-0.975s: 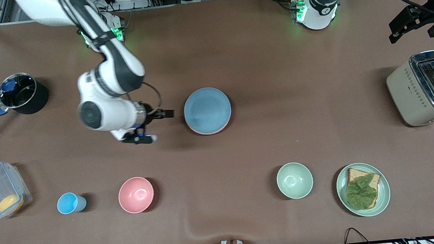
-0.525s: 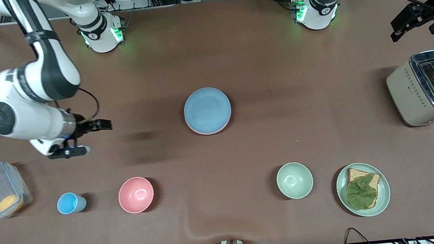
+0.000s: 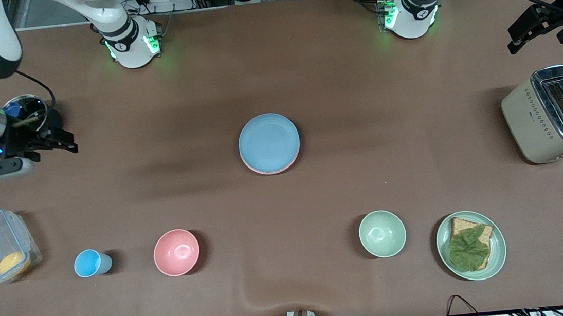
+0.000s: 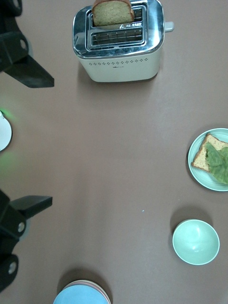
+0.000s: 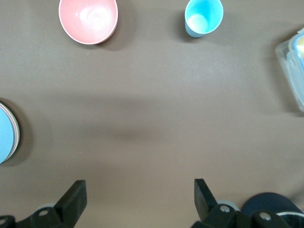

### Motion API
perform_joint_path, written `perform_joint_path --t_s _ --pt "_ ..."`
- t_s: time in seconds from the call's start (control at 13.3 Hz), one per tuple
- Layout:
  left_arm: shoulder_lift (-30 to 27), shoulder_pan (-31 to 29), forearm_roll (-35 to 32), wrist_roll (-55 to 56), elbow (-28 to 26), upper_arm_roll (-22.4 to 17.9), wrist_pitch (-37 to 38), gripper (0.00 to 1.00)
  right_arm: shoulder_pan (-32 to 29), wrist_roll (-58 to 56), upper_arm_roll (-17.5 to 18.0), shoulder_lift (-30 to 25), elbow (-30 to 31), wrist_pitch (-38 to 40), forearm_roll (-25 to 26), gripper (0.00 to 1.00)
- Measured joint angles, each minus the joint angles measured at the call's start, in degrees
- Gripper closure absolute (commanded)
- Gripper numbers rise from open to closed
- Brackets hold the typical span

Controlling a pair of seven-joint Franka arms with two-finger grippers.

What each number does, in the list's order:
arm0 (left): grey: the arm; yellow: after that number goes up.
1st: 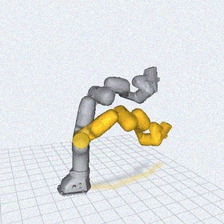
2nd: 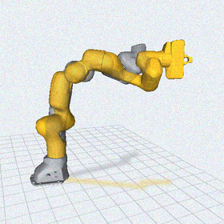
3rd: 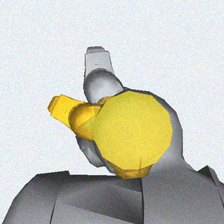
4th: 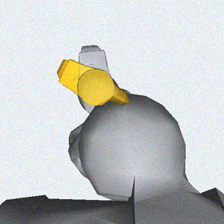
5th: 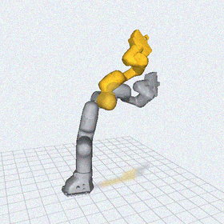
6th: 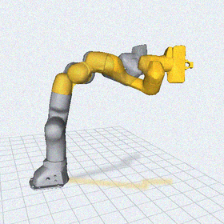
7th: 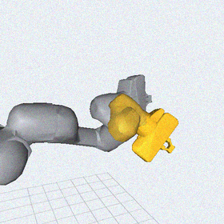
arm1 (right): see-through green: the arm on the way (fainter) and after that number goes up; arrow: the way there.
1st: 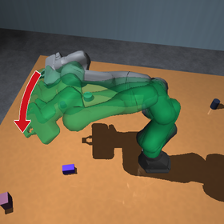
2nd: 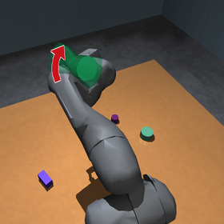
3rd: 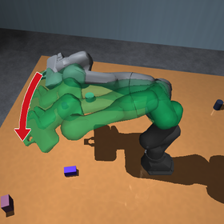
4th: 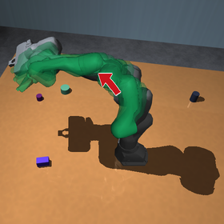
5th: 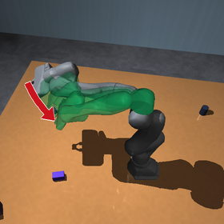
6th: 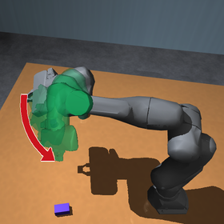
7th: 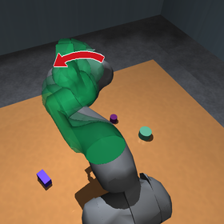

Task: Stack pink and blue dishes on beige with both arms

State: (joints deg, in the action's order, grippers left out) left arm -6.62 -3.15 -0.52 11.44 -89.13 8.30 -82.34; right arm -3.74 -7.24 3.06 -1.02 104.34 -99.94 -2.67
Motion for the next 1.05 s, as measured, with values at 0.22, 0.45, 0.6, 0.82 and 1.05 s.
perform_joint_path --t_s 0.22,0.45,0.6,0.82,1.05 --pt "0.05 0.00 0.00 1.81 -0.91 -0.19 0.06 0.00 -0.10 0.34 -0.36 -0.80 -4.54 5.42 2.06 0.00" --pt "0.13 0.00 0.00 1.99 -1.58 -0.22 0.06 0.00 -0.12 2.35 -0.82 -0.96 -10.04 10.42 2.50 0.00" --pt "0.17 0.00 0.00 1.99 -1.61 -0.21 0.06 0.00 -0.17 2.64 -1.43 -0.97 -10.79 10.50 2.57 0.00" --pt "0.29 0.00 0.00 2.00 -1.62 -0.22 0.06 0.00 -0.41 2.65 -1.74 -0.95 -10.79 10.50 2.60 0.00" --pt "0.29 0.00 0.00 1.99 -1.62 -0.22 0.06 0.00 -0.41 2.65 -1.74 -0.94 -10.79 10.50 2.62 0.00"
